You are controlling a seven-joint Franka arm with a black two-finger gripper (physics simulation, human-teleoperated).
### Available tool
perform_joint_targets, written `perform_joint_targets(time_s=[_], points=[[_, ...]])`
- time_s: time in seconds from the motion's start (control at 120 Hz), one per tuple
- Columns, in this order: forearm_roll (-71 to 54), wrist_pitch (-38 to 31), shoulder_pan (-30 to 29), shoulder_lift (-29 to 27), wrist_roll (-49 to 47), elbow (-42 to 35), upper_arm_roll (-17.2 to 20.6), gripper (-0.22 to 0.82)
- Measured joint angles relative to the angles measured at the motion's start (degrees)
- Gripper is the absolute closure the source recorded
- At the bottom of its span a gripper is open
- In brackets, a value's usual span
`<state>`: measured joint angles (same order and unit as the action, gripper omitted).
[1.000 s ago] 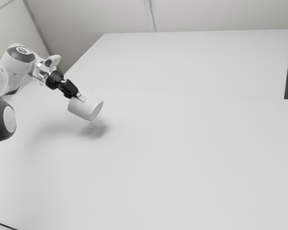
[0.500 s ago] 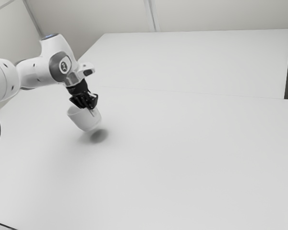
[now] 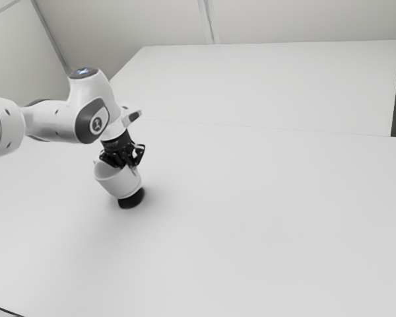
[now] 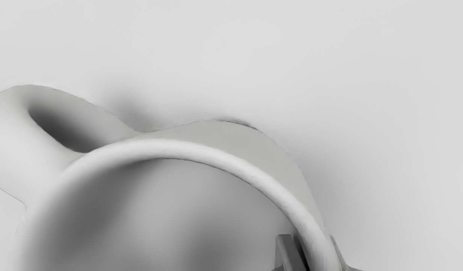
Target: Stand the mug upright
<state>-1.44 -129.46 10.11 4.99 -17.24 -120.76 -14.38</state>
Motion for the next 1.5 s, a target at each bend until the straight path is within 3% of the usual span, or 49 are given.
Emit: perform_joint_targets(time_s=[0.675,0.858,1.0,1.325,1.5], points=[[-3.3,-1.4,3.7,2.0,-23.0,-3.6,0.0,0.78],[-2.8,-1.2,4.4,2.5,-24.8,-3.1,-0.1,0.38],[-2.6,-1.0,4.4,2.1,-25.2,-2.2,-0.8,0.2],[-1.8,5.0,4.4,-1.2,-23.2,4.0,-1.2,0.04],[-2.2,13.1,4.3,-1.9,-16.8,15.2,-0.7,0.02]])
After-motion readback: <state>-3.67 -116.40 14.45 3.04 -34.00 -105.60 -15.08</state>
